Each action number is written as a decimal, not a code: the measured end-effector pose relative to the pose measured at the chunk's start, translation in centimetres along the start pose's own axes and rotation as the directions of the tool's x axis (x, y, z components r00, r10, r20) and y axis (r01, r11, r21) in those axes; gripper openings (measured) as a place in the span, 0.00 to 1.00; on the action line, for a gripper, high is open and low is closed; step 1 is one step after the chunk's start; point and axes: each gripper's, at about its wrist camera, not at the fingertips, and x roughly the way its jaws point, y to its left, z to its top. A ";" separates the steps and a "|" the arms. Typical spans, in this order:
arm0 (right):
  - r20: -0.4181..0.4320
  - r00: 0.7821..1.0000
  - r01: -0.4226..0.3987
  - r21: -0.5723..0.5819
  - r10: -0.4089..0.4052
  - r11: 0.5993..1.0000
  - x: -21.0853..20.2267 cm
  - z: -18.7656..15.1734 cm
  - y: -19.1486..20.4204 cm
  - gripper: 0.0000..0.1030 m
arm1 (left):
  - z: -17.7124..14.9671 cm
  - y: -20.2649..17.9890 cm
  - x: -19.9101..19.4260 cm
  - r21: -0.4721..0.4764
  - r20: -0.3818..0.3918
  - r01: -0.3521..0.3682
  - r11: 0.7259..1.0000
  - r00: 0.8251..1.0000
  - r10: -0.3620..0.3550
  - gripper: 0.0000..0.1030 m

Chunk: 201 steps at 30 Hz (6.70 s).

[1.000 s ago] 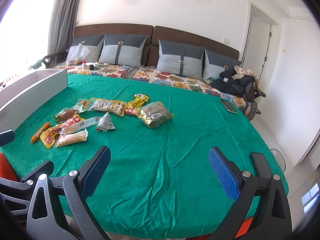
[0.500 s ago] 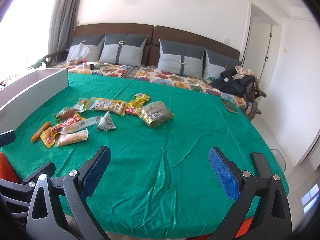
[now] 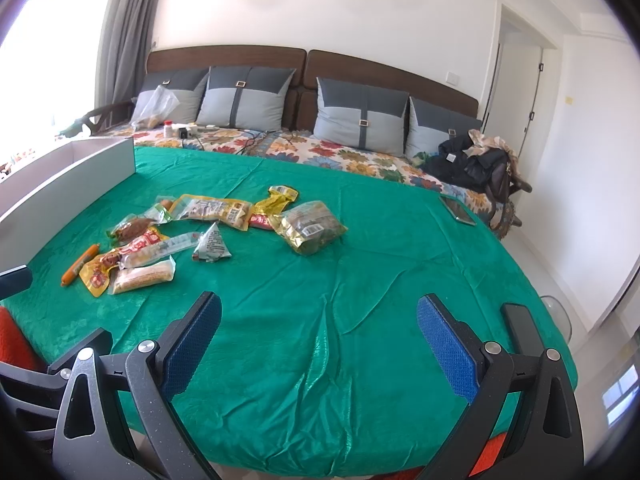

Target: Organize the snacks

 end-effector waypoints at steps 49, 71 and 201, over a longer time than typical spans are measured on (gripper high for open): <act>-0.009 1.000 -0.008 0.013 0.008 1.000 0.3 -0.6 -0.4 0.97 | 2.8 10.3 7.7 -0.144 -0.276 -0.006 0.990 0.961 -0.034 1.00; -0.084 0.994 -0.066 0.045 0.070 0.997 1.4 -1.3 -1.3 0.97 | 1.4 20.5 18.6 -0.202 -0.384 -0.038 0.979 0.922 -0.044 0.75; -0.371 0.903 -0.231 0.009 0.218 0.973 19.7 -1.4 -5.0 0.82 | 3.0 10.1 21.6 0.017 -0.317 0.132 0.991 0.941 -0.120 1.00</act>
